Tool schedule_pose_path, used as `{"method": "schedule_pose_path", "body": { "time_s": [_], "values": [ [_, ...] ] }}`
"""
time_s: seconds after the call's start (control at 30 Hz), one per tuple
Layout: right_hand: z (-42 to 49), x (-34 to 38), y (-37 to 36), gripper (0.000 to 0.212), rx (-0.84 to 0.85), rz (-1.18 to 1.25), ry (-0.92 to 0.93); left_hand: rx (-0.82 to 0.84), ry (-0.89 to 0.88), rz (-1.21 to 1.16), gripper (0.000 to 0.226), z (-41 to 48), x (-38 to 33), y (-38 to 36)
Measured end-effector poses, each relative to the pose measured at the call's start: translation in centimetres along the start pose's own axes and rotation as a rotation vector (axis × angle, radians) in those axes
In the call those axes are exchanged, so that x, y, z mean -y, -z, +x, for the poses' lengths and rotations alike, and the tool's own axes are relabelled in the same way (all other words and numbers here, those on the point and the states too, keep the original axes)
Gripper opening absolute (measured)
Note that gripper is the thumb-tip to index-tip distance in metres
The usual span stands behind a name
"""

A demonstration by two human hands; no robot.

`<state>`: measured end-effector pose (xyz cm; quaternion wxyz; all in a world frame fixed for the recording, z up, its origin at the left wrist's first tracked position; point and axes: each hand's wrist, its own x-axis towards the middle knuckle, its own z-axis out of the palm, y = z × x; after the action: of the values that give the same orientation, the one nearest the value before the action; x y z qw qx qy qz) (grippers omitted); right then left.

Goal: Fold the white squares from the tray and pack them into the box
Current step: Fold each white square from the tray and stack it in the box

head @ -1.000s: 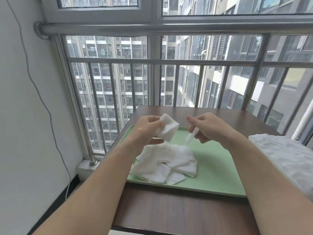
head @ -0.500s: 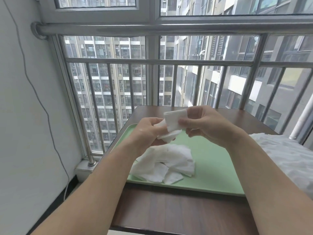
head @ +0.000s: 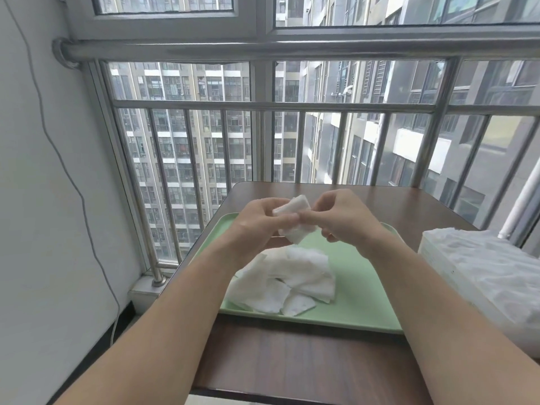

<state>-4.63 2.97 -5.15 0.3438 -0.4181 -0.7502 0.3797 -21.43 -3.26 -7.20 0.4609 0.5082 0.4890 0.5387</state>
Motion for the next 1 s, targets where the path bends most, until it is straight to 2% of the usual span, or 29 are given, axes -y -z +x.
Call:
{"method": "schedule_pose_path", "body": {
  "time_s": [0.07, 0.13, 0.23, 0.3, 0.33, 0.43, 0.6, 0.73, 0.87, 1.0],
  "values": [
    [0.2, -0.3, 0.4, 0.034, -0.048, -0.137, -0.015, -0.097, 0.002, 0.008, 0.027, 0.2, 0.2, 0.2],
    [0.2, -0.6, 0.8, 0.023, -0.009, -0.257, -0.031, -0.207, 0.022, -0.003, 0.029, 0.4, 0.2, 0.4],
    [-0.4, -0.3, 0.6, 0.010, 0.312, -0.318, -0.023, -0.315, 0.025, -0.048, 0.028, 0.5, 0.0, 0.9],
    [-0.8, 0.2, -0.1, 0.019, 0.489, -0.411, -0.028, -0.334, 0.023, -0.055, 0.030, 0.5, -0.1, 1.0],
    [-1.0, 0.3, -0.3, 0.027, 0.526, -0.469, -0.023, -0.334, 0.023, -0.054, 0.029, 0.4, -0.2, 1.0],
    [-1.1, 0.7, -0.4, 0.039, 0.563, -0.535, -0.033, -0.326, 0.029, -0.045, 0.024, 0.2, -0.3, 0.8],
    [-1.0, 0.2, 0.1, 0.026, 0.576, -0.611, -0.030, -0.319, 0.032, -0.036, 0.021, 0.3, -0.3, 0.6],
    [-1.1, 0.3, 0.5, 0.019, 0.551, -0.460, 0.001, -0.322, 0.033, -0.036, 0.020, 0.3, -0.1, 0.6],
    [-0.9, 0.4, 1.7, 0.009, 0.456, -0.196, 0.026, -0.314, 0.039, -0.049, 0.022, 0.4, 0.0, 0.6],
    [-0.6, -0.1, 2.8, 0.020, 0.329, 0.158, 0.009, -0.217, 0.024, -0.053, 0.026, 0.4, 0.4, 0.4]
  ]
}}
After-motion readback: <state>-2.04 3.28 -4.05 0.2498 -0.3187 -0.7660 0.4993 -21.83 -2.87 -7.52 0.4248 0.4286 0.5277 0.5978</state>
